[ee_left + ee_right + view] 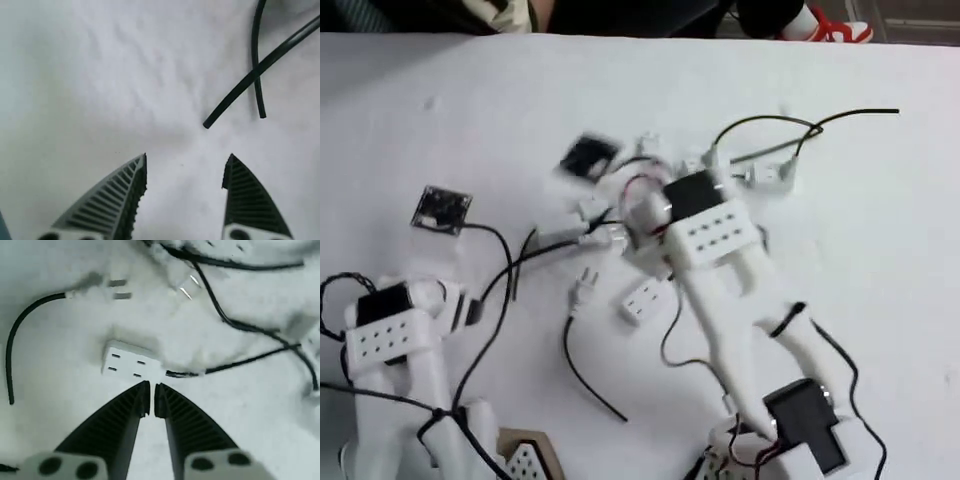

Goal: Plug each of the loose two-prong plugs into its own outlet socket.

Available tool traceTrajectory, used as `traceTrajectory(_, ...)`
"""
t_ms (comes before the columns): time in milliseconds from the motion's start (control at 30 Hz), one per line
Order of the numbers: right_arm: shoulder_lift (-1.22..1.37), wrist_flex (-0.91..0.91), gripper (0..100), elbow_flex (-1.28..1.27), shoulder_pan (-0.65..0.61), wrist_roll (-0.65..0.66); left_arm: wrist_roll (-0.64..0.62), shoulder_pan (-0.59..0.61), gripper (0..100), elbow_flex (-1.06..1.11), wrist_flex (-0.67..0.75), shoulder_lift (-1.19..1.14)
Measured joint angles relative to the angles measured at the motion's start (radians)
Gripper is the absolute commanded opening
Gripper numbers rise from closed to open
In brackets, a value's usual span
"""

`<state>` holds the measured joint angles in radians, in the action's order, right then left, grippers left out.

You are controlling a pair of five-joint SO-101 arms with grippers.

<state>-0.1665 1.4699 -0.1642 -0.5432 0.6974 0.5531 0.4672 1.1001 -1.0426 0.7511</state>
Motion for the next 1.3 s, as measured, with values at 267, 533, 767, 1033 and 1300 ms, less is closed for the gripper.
traceTrajectory(267, 0.178, 0.0, 16.3, 0.06, -0.12, 0.316, 0.0, 0.031, 25, 0.083, 0.086, 0.003)
traceTrajectory(533, 0.443, 0.0, 16.6, 0.252, -0.175, 0.347, -0.071, 0.146, 25, 0.083, 0.114, 0.003)
traceTrajectory(767, 0.493, 0.008, 16.6, 0.287, -0.245, 0.407, -0.089, 0.183, 25, 0.083, 0.126, 0.003)
traceTrajectory(1033, 0.554, 0.009, 21.6, 0.287, -0.273, 0.437, -0.091, 0.183, 25, 0.083, 0.126, 0.003)
traceTrajectory(1300, 0.644, 0.002, 23.1, 0.336, -0.276, 0.44, -0.091, 0.183, 25, 0.092, 0.126, 0.002)
